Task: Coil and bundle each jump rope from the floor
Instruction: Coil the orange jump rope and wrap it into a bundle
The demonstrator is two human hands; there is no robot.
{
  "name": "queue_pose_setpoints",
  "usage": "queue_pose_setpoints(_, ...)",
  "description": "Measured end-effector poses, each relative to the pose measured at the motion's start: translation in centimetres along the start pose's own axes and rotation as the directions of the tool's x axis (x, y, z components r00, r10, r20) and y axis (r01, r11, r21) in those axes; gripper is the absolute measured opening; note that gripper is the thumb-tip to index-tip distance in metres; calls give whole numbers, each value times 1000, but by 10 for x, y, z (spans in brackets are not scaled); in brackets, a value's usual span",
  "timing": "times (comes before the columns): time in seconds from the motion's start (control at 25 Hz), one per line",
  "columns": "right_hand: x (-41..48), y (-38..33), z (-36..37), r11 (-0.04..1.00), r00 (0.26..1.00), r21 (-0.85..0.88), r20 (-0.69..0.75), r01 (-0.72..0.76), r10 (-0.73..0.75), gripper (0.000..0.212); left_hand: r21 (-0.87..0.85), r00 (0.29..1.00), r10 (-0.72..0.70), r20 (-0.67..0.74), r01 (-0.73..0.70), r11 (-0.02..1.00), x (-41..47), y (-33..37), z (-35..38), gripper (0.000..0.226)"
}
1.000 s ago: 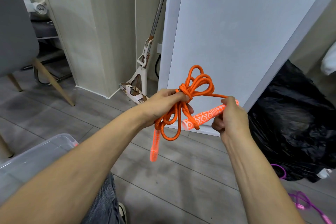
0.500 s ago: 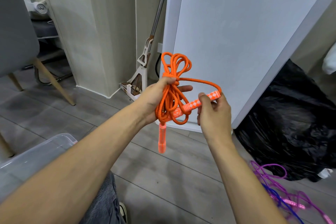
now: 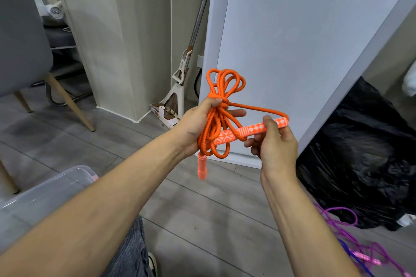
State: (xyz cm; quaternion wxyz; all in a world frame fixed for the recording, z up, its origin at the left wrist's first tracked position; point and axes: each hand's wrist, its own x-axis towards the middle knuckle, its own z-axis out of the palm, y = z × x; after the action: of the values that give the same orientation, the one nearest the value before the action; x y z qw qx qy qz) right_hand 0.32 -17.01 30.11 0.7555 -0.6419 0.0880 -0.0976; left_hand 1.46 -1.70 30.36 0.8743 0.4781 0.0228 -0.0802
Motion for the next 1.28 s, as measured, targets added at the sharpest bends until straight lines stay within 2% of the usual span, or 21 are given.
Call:
queue_pose_setpoints(0.12, -2, -1, 0, 998, 997, -58, 75, 40, -35, 20, 143, 993, 98, -64, -88, 986, 0, 0, -1, 29)
queue_pose_setpoints(0.2, -1, -2, -4, 988, 989, -142, 143, 63, -43, 22, 254, 985, 144, -95, -116, 960, 1, -1, -3, 23)
queue_pose_setpoints(0.32, 3, -5, -12, 965, 974, -245, 225, 93, -37, 24, 432, 989, 144, -39, -113, 895, 3, -2, -8, 19)
queue_pose_setpoints(0.4, 8, -4, -16, 962, 970, -268, 241, 59, 8, 24, 492, 992, 126, 2, -111, 864, 1, -1, -10, 19)
queue_pose_setpoints(0.56, 17, 2, -19, 963, 966, -208, 153, -174, 208, 21, 292, 998, 50, 37, -58, 955, -1, 3, -10, 34)
queue_pose_setpoints(0.6, 19, 2, -20, 957, 964, -216, 139, -194, 227, 21, 251, 999, 28, 43, -38, 967, -1, 3, -10, 35)
queue_pose_setpoints(0.68, 21, 2, -19, 950, 961, -265, 173, -164, 214, 21, 223, 997, -8, 73, -9, 975, 0, 2, -11, 27)
queue_pose_setpoints(0.76, 17, 3, -15, 946, 945, -309, 268, -100, 187, 18, 250, 993, -24, 118, -7, 968, 0, -2, -10, 16)
queue_pose_setpoints(0.88, 8, 5, -9, 876, 900, -468, 421, 114, 108, 17, 293, 994, -2, 110, -31, 956, 1, -7, -7, 22)
queue_pose_setpoints(0.96, 5, 7, -7, 817, 882, -537, 464, 208, 80, 20, 338, 996, 42, 74, -65, 939, 3, -8, -7, 31)
queue_pose_setpoints(1.04, 3, 10, -7, 827, 898, -532, 434, 184, 79, 21, 313, 995, 97, 5, -94, 945, 5, -11, -6, 37)
queue_pose_setpoints(1.12, 2, 13, -5, 895, 898, -443, 411, 47, 157, 19, 229, 984, 148, -96, -123, 966, 8, -13, -4, 42)
queue_pose_setpoints(1.2, 1, 17, -4, 924, 864, -379, 445, -57, 235, 38, 143, 964, 193, -185, -168, 975, 10, -12, -3, 40)
queue_pose_setpoints(1.28, -3, 28, 0, 914, 842, -399, 468, -70, 269, 67, 37, 949, 210, -235, -207, 978, 11, -7, -5, 26)
